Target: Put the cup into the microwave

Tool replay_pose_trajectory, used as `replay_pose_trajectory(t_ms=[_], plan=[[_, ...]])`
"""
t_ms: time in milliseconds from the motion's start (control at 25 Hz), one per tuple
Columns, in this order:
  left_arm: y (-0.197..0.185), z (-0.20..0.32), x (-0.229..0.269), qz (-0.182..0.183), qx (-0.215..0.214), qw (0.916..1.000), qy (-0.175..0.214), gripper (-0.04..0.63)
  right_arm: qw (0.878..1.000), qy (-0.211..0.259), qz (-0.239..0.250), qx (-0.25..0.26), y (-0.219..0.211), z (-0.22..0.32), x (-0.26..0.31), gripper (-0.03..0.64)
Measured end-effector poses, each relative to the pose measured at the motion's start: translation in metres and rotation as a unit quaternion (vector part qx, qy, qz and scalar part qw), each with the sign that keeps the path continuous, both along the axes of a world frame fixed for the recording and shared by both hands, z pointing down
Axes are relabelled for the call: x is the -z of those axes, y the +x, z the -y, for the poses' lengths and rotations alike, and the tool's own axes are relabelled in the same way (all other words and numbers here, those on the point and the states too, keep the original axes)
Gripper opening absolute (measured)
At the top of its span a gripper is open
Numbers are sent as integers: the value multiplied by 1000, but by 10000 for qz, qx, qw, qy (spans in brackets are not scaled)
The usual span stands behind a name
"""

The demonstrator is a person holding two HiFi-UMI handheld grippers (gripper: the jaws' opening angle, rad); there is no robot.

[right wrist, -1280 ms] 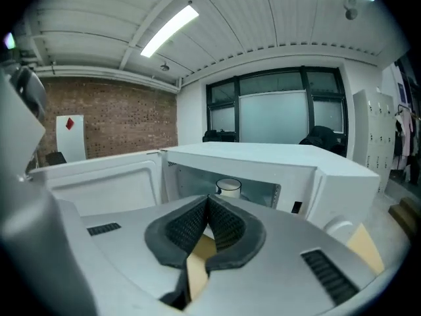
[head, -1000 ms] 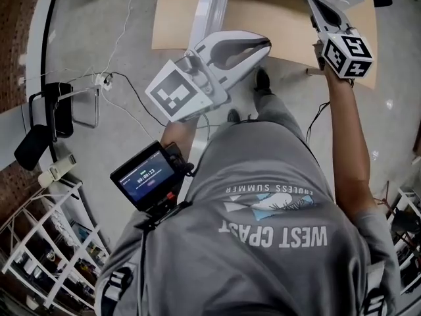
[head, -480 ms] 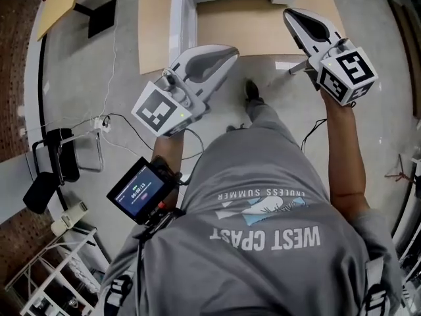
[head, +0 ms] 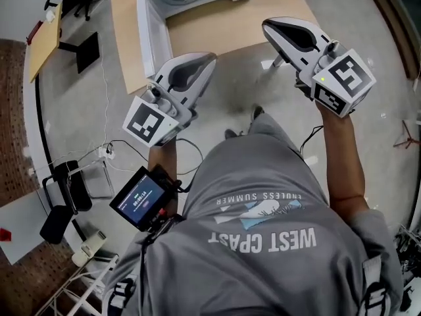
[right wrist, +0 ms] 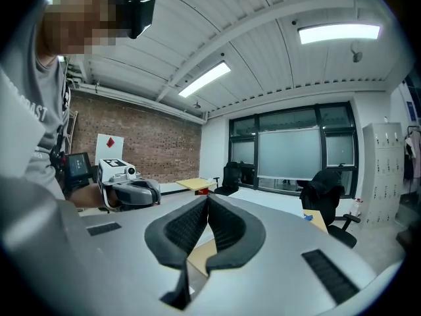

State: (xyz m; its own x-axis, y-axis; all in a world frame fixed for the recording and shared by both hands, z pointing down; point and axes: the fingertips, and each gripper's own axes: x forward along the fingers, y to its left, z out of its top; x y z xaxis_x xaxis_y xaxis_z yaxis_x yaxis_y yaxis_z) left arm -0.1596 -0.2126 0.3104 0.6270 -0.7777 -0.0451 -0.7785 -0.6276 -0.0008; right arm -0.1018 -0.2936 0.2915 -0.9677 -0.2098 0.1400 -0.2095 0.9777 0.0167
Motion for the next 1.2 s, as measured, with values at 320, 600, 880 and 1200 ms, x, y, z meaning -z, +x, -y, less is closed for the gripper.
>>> replay_pose_trajectory(t_ms=[320,600,880,1200], plan=[[15,14,27,130,-36,9999,52,23,9998,-99,-15,180,14,-6,25,18],[120,-16,10,247,19,9995,-181,23,9990,-254,-165,321,120,-54,10,18],[219,-47,19,265,-89,9992,-270,23,9985,-419,-266,224,221,-85,10,18],[274,-101,22,309,48,9988,-371,23,9982,-467,-314,192,279,-129,7,18]])
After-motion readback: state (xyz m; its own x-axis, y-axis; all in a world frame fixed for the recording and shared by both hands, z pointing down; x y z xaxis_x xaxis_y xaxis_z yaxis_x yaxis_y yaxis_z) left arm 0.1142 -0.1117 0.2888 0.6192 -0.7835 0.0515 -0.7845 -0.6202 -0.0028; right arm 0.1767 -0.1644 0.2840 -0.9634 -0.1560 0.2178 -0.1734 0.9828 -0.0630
